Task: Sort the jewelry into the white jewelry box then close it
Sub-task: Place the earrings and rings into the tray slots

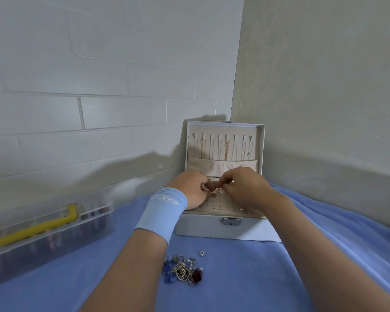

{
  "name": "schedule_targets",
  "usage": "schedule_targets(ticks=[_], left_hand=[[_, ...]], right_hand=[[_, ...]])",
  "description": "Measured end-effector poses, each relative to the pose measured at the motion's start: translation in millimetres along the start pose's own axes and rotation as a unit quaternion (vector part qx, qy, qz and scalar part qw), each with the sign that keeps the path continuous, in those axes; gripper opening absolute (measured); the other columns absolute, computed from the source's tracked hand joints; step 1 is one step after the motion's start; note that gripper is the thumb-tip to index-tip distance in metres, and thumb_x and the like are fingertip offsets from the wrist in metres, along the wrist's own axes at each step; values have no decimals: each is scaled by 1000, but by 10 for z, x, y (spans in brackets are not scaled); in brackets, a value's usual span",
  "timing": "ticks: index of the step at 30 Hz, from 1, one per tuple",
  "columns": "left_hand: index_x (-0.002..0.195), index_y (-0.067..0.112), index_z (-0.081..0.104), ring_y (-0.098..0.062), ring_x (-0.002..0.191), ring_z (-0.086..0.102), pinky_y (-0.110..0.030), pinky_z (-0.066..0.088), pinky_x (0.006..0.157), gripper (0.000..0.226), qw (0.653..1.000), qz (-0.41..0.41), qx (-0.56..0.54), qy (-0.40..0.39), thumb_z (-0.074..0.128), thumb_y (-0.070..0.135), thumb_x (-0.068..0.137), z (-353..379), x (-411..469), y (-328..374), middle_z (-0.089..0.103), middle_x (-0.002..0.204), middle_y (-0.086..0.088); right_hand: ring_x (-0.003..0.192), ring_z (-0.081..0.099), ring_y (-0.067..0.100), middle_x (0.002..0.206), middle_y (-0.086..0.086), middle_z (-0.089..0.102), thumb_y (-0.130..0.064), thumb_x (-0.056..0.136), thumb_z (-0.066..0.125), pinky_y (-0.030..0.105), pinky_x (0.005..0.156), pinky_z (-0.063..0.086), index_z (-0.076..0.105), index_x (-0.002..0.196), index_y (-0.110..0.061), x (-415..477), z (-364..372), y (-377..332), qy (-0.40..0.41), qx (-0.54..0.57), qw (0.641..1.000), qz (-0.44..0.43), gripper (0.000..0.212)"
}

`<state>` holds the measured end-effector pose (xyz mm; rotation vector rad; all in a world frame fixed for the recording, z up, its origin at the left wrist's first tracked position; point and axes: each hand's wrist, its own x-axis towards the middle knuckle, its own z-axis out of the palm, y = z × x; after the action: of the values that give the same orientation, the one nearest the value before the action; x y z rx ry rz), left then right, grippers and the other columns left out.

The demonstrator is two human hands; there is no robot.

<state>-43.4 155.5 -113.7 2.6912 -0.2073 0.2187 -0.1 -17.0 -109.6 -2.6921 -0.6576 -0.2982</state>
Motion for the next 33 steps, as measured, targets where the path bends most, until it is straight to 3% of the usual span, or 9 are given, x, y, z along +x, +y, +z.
schedule_targets(ticks=[6,9,12,14,16,21,26,30,33], left_hand=[[100,31,69,-9,86,55,-24,43,78,9,999,0,-25,36,62,30,94,-118,-179,6,55,96,13],[89,34,63,-9,79,59,-25,42,69,6,999,-11,-17,31,62,29,91,-209,-371,-50,59,86,16],[81,37,61,-6,78,55,-22,39,70,14,999,-21,14,-27,62,26,90,-280,-580,-119,58,82,20],[80,36,64,-2,75,55,-22,42,70,10,996,-30,25,-79,65,29,88,-283,-715,-149,60,79,20],[84,29,71,-6,73,58,-25,48,74,5,991,-36,39,-122,67,33,85,-258,-807,-175,64,75,16],[90,25,75,-10,68,59,-30,52,79,18,976,-38,51,-210,74,40,79,-227,-872,-170,73,79,0],[92,29,80,-4,69,62,-29,55,82,17,971,-33,65,-226,78,37,77,-211,-858,-169,76,84,4],[93,27,77,-6,74,64,-28,52,79,16,976,-35,52,-209,68,37,85,-289,-849,-192,73,77,8],[88,27,75,-6,87,70,-24,53,71,11,980,-36,-29,-192,65,31,88,-393,-872,-224,77,90,7]], right_hand=[[88,66,6,90,-17,72,-21,92,61,29,80,56,76,88,-34,-140,-169,-159,11,66,996,-55,20],[77,65,4,83,-14,72,-19,88,68,21,72,54,79,85,-31,-267,-228,-359,-80,89,989,-92,16],[54,65,5,80,-5,76,-15,84,74,25,67,58,80,87,-24,-423,-206,-554,-213,62,968,-121,11],[50,65,12,74,3,77,-12,83,74,30,73,61,79,88,-22,-493,-123,-653,-271,22,953,-131,12],[50,63,17,71,11,76,-11,82,74,29,65,59,78,93,-22,-525,-22,-715,-296,-31,946,-128,16],[37,56,9,59,3,68,-12,80,75,31,64,60,77,101,-19,-566,101,-765,-321,-87,938,-100,22],[39,57,7,63,3,70,-13,81,74,22,55,54,79,97,-17,-576,84,-742,-342,-82,932,-91,17],[44,60,10,65,1,74,-14,87,70,20,53,50,76,92,-19,-557,-51,-719,-337,-26,936,-99,9],[50,62,17,70,9,74,-12,87,72,22,47,45,75,93,-17,-507,-154,-666,-301,71,945,-109,8]])
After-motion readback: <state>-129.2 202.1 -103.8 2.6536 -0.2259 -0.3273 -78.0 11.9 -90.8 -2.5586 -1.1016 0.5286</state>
